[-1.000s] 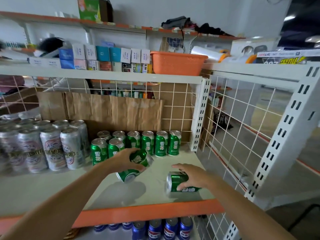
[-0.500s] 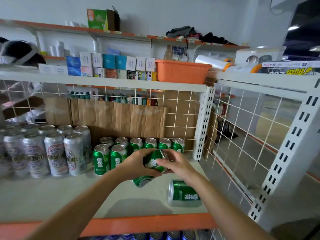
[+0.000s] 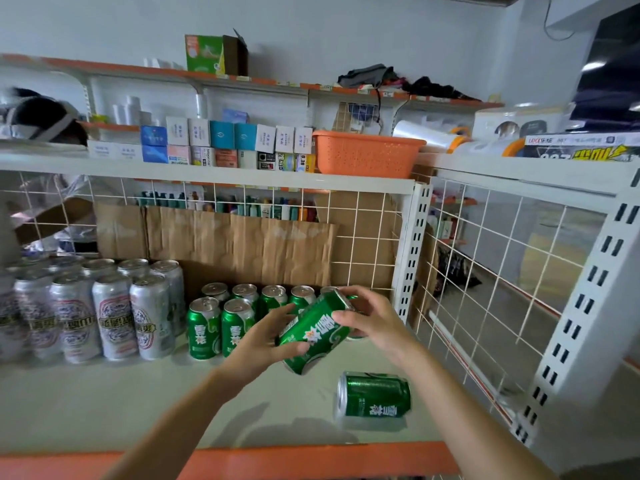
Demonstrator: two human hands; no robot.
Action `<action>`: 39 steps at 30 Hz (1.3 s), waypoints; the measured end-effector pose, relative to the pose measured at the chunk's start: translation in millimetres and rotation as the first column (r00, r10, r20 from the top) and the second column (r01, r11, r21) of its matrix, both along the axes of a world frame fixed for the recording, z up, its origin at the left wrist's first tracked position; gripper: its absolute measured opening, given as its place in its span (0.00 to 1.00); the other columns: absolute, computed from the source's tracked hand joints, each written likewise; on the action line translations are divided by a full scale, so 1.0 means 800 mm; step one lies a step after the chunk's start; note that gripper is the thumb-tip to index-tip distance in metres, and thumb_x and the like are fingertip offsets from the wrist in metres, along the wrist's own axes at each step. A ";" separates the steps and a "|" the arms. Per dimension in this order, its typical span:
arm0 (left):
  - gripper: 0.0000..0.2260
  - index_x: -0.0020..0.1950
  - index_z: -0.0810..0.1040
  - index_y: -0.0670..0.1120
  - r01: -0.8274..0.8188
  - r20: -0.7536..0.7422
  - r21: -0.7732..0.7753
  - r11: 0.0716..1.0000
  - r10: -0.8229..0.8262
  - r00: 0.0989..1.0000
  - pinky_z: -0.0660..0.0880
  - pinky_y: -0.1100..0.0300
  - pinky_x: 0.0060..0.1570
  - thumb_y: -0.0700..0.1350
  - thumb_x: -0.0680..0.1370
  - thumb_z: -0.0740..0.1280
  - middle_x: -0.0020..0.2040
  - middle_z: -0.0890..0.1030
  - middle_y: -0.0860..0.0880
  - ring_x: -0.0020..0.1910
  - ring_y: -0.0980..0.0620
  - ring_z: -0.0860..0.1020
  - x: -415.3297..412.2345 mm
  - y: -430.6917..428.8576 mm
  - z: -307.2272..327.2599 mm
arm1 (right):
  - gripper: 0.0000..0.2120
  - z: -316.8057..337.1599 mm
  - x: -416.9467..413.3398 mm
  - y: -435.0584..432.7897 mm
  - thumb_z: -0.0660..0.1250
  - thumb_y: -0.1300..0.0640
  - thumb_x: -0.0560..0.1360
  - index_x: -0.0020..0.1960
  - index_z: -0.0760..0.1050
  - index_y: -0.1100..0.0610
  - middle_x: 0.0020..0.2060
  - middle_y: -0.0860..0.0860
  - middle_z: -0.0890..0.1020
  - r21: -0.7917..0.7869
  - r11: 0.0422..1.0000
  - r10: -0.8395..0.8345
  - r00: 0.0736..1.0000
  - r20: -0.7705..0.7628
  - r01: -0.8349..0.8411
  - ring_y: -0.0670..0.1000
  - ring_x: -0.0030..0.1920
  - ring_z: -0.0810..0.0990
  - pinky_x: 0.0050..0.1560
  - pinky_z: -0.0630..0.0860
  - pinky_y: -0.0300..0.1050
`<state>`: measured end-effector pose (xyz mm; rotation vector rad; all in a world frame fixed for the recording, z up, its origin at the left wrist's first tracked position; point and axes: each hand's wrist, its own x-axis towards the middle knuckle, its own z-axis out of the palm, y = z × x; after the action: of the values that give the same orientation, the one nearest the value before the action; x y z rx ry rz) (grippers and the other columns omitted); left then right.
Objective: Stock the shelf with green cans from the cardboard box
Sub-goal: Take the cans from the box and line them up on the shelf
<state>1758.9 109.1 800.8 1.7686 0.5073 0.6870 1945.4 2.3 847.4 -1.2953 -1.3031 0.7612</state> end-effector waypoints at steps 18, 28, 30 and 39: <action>0.35 0.57 0.77 0.43 -0.018 0.267 -0.198 0.980 0.072 0.961 0.77 0.57 0.48 0.58 0.57 0.79 0.51 0.82 0.44 0.50 0.47 0.80 0.022 -0.028 -0.025 | 0.51 -0.021 -0.006 -0.004 0.78 0.32 0.49 0.66 0.69 0.51 0.57 0.52 0.80 0.026 0.999 -0.030 0.992 -0.121 0.034 0.46 0.56 0.80 0.51 0.78 0.40; 0.35 0.58 0.78 0.46 0.010 0.327 -0.263 0.965 0.079 0.942 0.77 0.55 0.47 0.58 0.56 0.80 0.54 0.81 0.42 0.51 0.44 0.79 0.021 -0.032 -0.033 | 0.38 -0.046 -0.036 -0.003 0.81 0.40 0.49 0.54 0.76 0.55 0.44 0.46 0.85 0.087 0.992 -0.066 0.972 -0.227 0.088 0.44 0.47 0.82 0.45 0.77 0.36; 0.35 0.58 0.78 0.45 0.006 0.334 -0.261 0.965 0.084 0.939 0.78 0.56 0.47 0.58 0.56 0.80 0.54 0.81 0.42 0.52 0.44 0.79 0.019 -0.033 -0.036 | 0.35 -0.047 -0.036 -0.001 0.81 0.45 0.50 0.54 0.75 0.54 0.45 0.45 0.84 0.070 0.995 -0.062 0.980 -0.190 0.076 0.44 0.47 0.82 0.45 0.77 0.37; 0.41 0.61 0.74 0.50 -0.094 0.268 -0.159 0.983 0.135 0.954 0.76 0.59 0.53 0.64 0.53 0.78 0.57 0.80 0.49 0.57 0.54 0.78 -0.001 -0.017 -0.050 | 0.32 -0.063 -0.038 0.026 0.79 0.50 0.56 0.58 0.74 0.50 0.52 0.52 0.83 0.037 0.993 -0.107 0.993 -0.051 0.109 0.52 0.54 0.81 0.57 0.77 0.53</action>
<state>1758.3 95.3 761.0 1.4853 0.4573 0.9414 1914.8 22.7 796.8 -1.2972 -1.1937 0.6838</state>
